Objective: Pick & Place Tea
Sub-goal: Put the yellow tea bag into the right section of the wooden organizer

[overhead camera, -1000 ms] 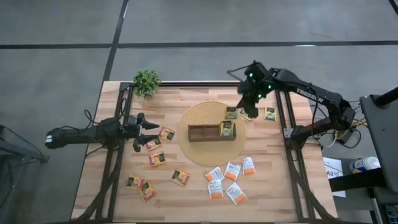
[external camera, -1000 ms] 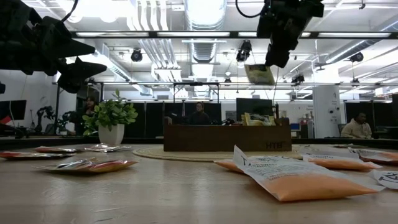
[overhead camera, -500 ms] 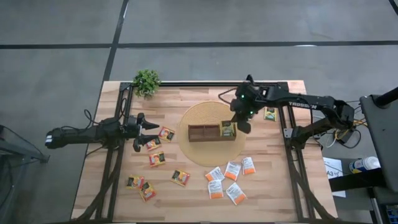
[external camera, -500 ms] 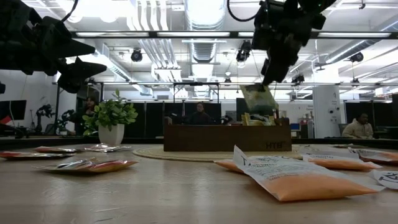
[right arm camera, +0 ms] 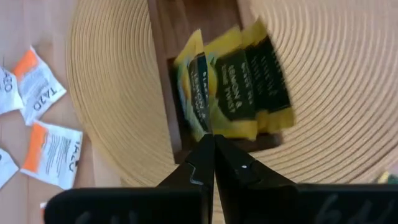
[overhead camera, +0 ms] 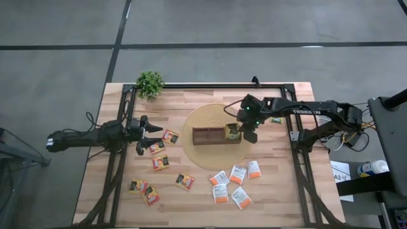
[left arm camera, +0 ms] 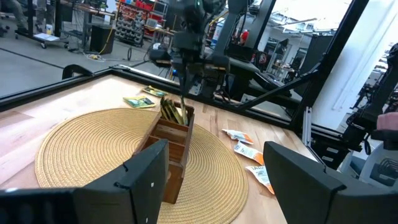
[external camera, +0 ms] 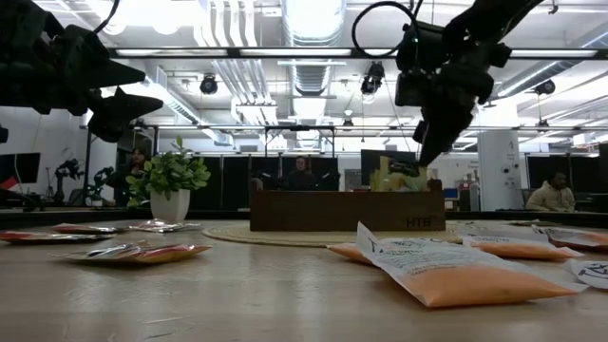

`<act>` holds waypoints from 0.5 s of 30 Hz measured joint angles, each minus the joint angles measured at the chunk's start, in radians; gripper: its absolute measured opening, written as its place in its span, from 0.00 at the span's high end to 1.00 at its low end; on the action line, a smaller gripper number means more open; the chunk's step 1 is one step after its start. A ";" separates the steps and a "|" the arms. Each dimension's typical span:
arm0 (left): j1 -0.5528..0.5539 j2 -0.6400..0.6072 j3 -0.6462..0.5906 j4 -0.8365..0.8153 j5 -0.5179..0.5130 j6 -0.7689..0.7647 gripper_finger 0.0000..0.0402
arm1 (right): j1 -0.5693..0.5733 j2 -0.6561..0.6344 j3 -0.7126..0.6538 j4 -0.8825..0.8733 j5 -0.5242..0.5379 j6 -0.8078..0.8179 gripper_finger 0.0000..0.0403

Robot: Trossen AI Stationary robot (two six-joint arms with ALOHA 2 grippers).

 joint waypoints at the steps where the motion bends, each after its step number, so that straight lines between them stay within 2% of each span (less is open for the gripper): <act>1: 0.000 0.000 0.000 0.000 0.000 0.000 0.36 | 0.007 0.000 -0.008 0.007 0.000 0.005 0.98; 6: 0.000 0.000 0.000 0.000 0.000 0.000 0.36 | 0.042 0.002 -0.037 0.059 0.005 0.028 0.98; 15: 0.000 0.000 0.000 0.000 0.000 0.000 0.36 | 0.053 0.006 -0.012 0.103 0.045 0.043 0.98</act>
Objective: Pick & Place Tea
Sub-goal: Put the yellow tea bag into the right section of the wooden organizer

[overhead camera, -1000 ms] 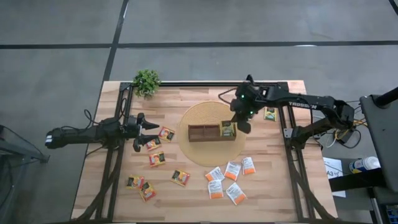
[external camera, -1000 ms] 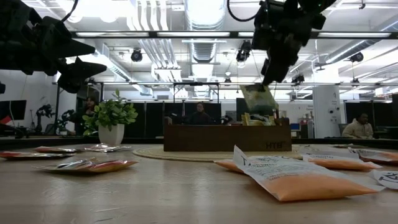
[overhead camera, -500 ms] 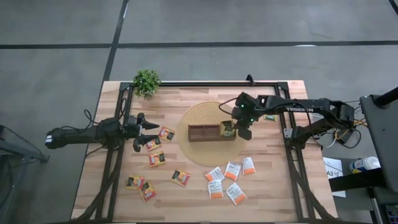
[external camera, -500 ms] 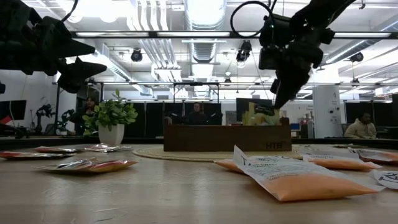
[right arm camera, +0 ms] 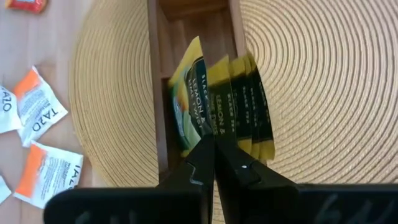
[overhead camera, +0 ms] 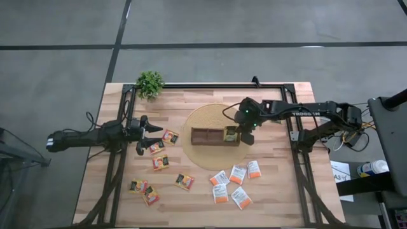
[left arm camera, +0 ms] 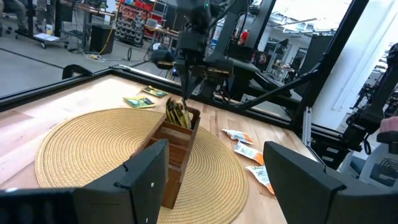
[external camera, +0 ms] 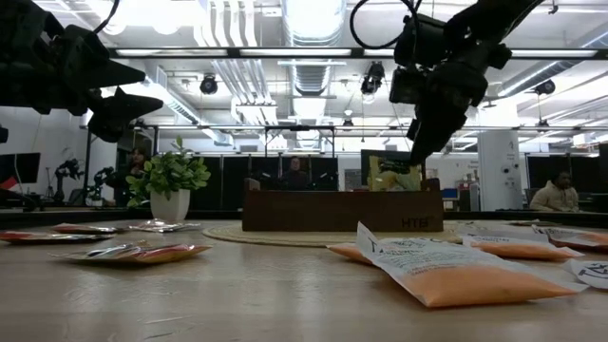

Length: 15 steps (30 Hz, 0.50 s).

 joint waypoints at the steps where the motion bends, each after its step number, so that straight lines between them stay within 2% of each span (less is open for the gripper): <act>1: 0.000 0.000 0.000 0.000 0.000 0.000 0.36 | 0.000 0.000 0.005 0.000 0.000 -0.007 0.98; 15: 0.000 0.000 0.000 0.000 0.000 0.000 0.36 | 0.001 0.059 0.013 -0.094 -0.038 -0.079 0.98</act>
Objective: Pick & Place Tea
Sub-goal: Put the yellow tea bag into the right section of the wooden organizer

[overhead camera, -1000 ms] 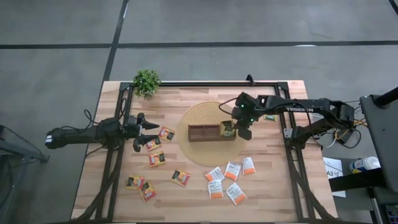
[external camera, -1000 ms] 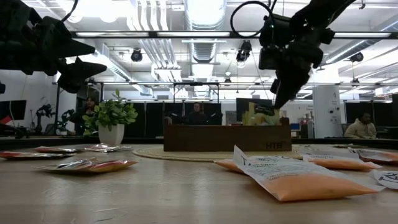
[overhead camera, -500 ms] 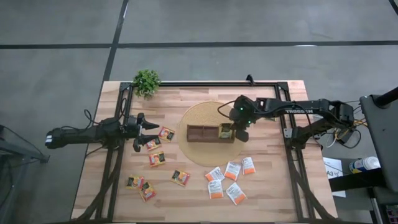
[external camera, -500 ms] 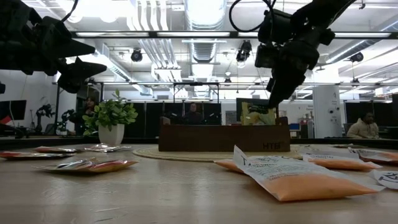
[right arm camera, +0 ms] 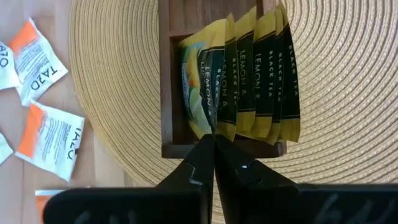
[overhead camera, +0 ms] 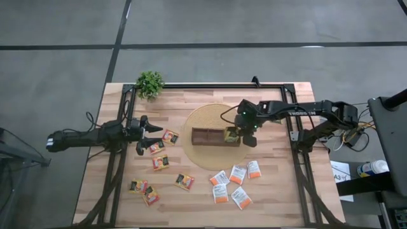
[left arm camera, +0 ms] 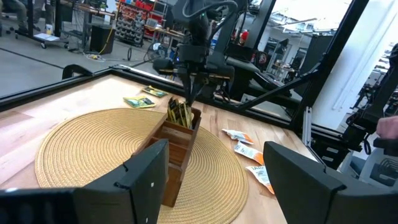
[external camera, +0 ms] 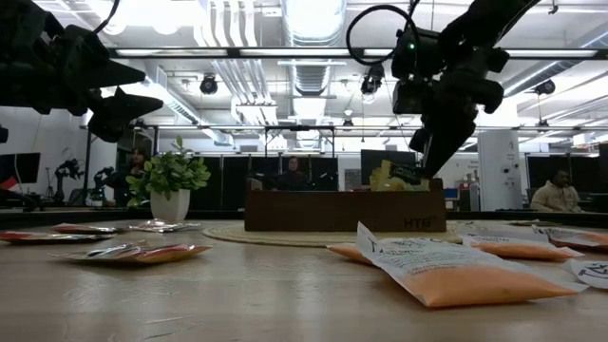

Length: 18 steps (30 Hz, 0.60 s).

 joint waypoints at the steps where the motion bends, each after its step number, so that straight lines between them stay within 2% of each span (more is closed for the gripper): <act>1: 0.000 0.000 0.000 0.000 0.000 0.000 0.36 | 0.000 0.003 0.000 0.001 -0.002 0.004 0.97; 5: 0.000 0.000 0.000 0.000 0.000 0.000 0.36 | 0.000 0.003 0.001 0.013 -0.003 0.006 0.92; 13: 0.000 0.000 0.000 0.000 0.000 0.000 0.36 | 0.000 -0.004 0.000 0.023 -0.003 0.005 0.70; 18: 0.000 0.000 0.000 0.000 0.000 0.000 0.36 | -0.001 -0.018 0.000 0.023 -0.040 -0.026 0.58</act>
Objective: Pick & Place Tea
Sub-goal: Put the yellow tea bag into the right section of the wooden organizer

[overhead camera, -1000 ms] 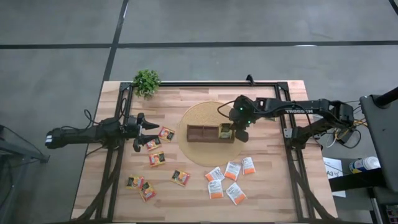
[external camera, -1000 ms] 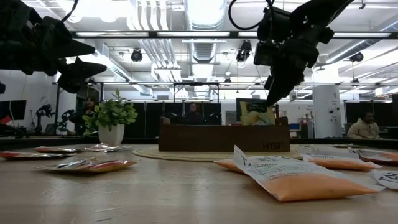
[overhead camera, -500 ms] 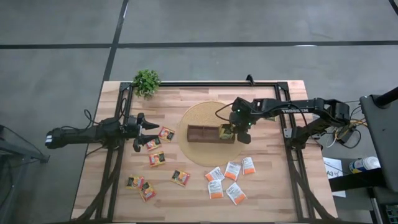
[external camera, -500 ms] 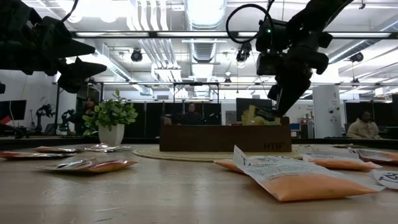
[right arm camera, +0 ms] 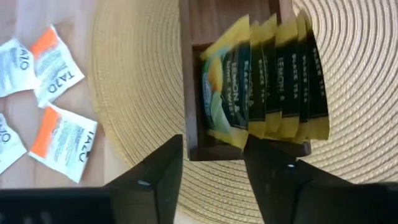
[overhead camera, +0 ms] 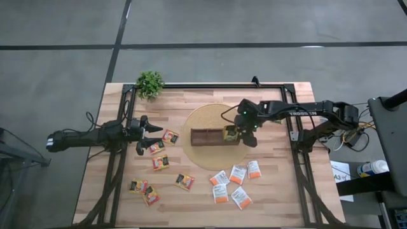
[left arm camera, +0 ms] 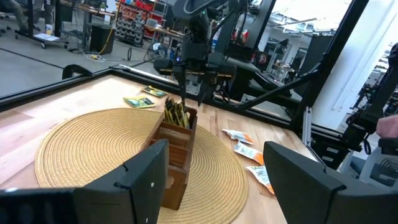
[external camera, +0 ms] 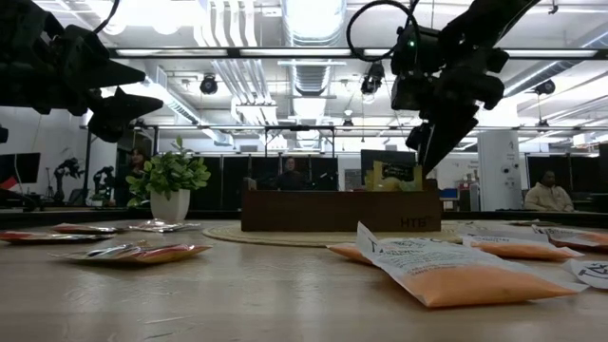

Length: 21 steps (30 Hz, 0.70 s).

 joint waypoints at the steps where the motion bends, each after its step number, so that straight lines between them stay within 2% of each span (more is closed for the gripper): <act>1: 0.000 0.000 0.000 0.000 0.000 0.000 0.36 | 0.000 -0.004 0.004 0.000 -0.001 -0.009 0.57; 7: 0.000 0.000 0.000 0.000 0.000 0.000 0.36 | 0.000 -0.014 0.043 -0.004 0.001 -0.038 0.52; 16: 0.000 0.000 0.000 0.000 0.000 0.000 0.36 | 0.005 -0.012 0.087 0.015 -0.002 -0.105 0.53; 21: 0.000 0.000 0.000 0.000 0.000 0.000 0.36 | 0.010 -0.010 0.087 0.014 -0.039 -0.104 0.53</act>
